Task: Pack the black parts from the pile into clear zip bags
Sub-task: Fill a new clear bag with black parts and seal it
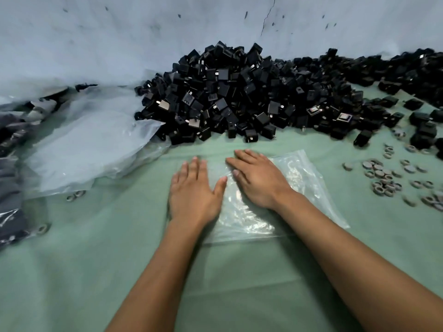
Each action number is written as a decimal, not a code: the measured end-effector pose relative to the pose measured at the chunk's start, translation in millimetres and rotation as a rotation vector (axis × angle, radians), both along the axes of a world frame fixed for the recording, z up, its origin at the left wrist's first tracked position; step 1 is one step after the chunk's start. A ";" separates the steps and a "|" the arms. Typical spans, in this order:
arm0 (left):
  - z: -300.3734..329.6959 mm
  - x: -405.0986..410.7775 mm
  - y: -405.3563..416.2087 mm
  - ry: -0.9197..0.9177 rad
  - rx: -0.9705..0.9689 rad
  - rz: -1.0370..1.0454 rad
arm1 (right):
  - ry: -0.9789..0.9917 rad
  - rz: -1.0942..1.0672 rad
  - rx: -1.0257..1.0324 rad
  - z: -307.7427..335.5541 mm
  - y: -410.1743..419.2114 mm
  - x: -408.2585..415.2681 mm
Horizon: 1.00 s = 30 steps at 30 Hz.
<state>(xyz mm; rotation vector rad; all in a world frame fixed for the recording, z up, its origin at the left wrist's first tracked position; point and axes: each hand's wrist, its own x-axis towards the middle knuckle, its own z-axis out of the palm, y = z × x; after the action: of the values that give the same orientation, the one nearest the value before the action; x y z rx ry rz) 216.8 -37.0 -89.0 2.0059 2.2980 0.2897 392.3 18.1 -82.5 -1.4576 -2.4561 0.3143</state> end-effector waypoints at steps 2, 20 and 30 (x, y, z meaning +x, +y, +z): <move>0.2 -18.6 -3.8 0.014 -0.033 0.084 | -0.005 0.002 0.008 -1.0 -0.6 0.3; 43.6 95.4 15.6 -0.201 0.284 -0.224 | 0.091 -0.181 -0.065 41.7 84.1 11.4; 64.0 146.7 46.8 -0.028 0.061 -0.899 | 0.953 -0.551 -0.236 36.0 30.8 138.0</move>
<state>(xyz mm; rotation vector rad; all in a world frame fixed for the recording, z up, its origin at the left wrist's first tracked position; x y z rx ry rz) 363.5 9.8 -25.0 2.7559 1.1674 0.2994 530.2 48.9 -46.5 -1.5019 -1.2570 0.9291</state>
